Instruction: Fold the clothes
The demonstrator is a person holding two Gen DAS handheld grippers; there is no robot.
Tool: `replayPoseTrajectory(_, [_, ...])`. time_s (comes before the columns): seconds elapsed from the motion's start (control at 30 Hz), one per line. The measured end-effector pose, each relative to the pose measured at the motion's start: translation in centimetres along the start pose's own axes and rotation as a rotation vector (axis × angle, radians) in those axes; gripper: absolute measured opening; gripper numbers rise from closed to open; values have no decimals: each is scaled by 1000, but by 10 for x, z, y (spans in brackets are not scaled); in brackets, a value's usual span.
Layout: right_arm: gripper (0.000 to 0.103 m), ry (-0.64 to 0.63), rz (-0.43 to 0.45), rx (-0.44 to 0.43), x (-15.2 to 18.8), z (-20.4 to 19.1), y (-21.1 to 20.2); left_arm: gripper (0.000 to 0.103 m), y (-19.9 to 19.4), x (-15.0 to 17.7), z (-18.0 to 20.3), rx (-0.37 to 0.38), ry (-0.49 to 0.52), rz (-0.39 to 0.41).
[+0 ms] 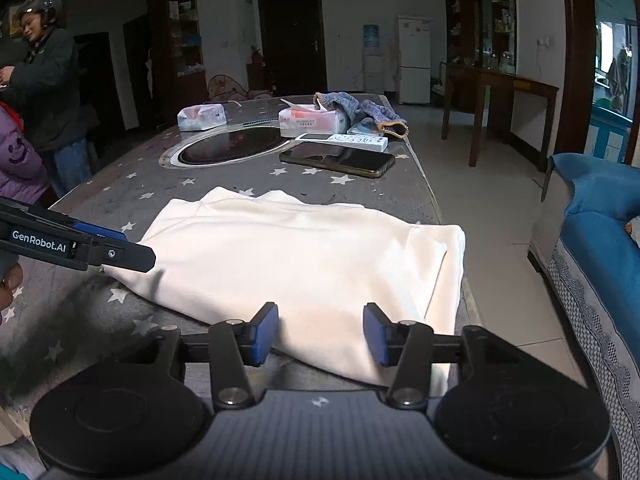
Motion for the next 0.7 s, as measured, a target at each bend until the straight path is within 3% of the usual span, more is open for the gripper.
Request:
replayPoseTrajectory(0.47, [78,35,35,40,11,-23,-18,102,-27,16,-4,-43,16,35])
replayPoseTrajectory(0.7, [88,40,43,23,16,-36,-25,103,-38,23,-4,-64,26,49])
Point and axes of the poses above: each gripper's, at about its wrist camera, not at the fingertips, and y roughly the way its jaws point, z to its right, x to its underside, the point moved 4 cm from there along y, roughly the way its jaws point, and after that the axes turned 9 degrees about y, right-handed, at the moved point
